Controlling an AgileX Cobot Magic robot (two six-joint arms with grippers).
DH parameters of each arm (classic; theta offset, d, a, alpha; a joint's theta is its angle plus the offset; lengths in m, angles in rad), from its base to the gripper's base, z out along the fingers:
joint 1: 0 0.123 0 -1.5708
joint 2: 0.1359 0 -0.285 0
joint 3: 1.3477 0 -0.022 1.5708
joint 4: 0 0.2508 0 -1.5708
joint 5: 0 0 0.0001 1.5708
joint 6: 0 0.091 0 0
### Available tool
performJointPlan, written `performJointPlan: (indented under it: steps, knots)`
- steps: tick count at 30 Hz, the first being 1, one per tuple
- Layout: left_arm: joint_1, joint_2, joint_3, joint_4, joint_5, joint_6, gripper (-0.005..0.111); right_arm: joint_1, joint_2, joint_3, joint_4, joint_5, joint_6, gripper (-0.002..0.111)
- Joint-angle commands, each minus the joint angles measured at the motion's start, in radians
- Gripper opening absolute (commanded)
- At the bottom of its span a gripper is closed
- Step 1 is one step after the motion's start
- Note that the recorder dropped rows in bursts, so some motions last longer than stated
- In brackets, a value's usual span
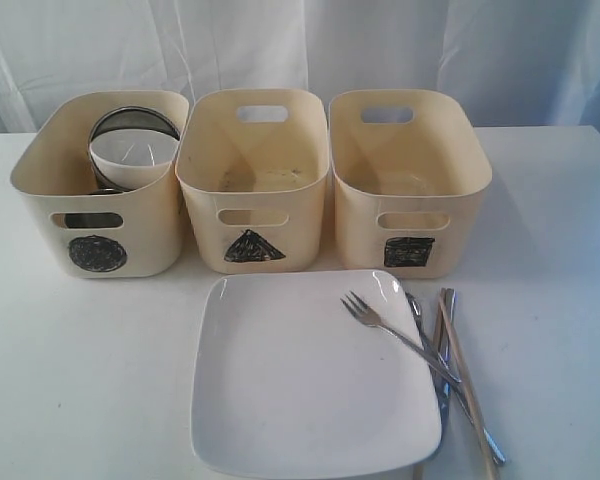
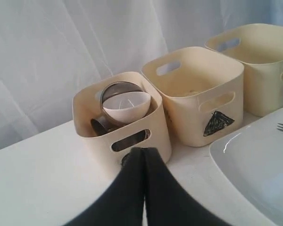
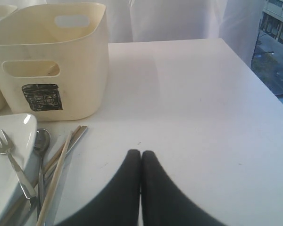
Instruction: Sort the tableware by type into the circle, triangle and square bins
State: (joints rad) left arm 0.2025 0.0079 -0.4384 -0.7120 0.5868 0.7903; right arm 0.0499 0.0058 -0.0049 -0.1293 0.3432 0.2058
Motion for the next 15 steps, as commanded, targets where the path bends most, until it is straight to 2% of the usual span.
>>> performJointPlan:
  steps: [1,12,15]
  knots:
    - [-0.006,-0.008,0.009,-0.04,0.018,-0.01,0.0,-0.001,-0.006,0.005,0.0,-0.008,-0.007,0.0]
    - [-0.006,-0.008,0.009,0.028,-0.002,-0.01,0.0,-0.001,-0.006,0.005,0.0,-0.008,-0.007,0.0]
    - [-0.006,-0.008,0.016,0.106,-0.015,-0.041,0.0,-0.001,-0.006,0.005,0.0,-0.008,-0.007,0.0]
